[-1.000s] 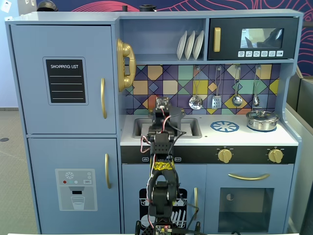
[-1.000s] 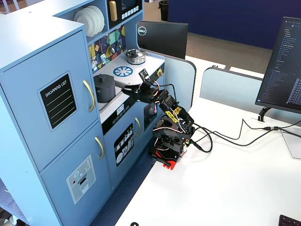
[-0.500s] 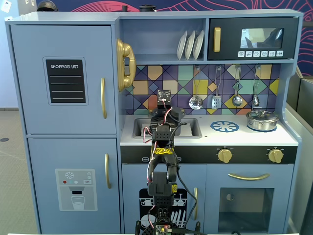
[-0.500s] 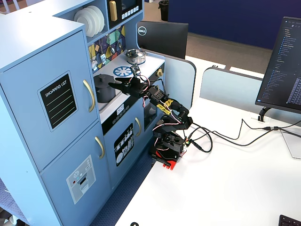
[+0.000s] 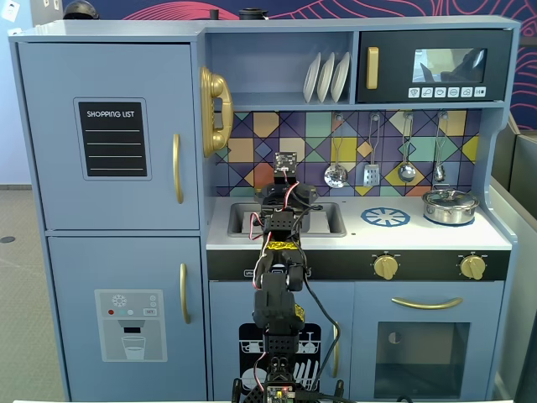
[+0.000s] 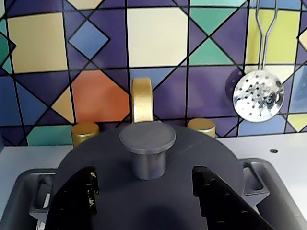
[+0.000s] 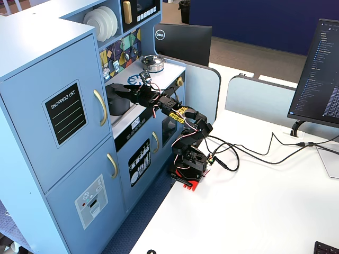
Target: Take off the lid from the gray recipient and place it on the counter
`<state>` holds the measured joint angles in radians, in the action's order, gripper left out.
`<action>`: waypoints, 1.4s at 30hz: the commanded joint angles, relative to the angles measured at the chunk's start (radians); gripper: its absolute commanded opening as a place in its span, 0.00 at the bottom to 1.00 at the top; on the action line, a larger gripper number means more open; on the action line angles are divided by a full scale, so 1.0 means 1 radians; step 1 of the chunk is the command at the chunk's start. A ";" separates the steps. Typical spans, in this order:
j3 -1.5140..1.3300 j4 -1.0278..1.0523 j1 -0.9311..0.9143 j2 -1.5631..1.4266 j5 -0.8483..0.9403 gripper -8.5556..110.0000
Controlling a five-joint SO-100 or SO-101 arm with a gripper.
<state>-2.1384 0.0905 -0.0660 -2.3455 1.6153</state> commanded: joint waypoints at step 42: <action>0.342 -0.138 0.012 0.201 -0.009 0.07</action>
<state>-1.8822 -0.0337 -0.0476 -2.0724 1.5953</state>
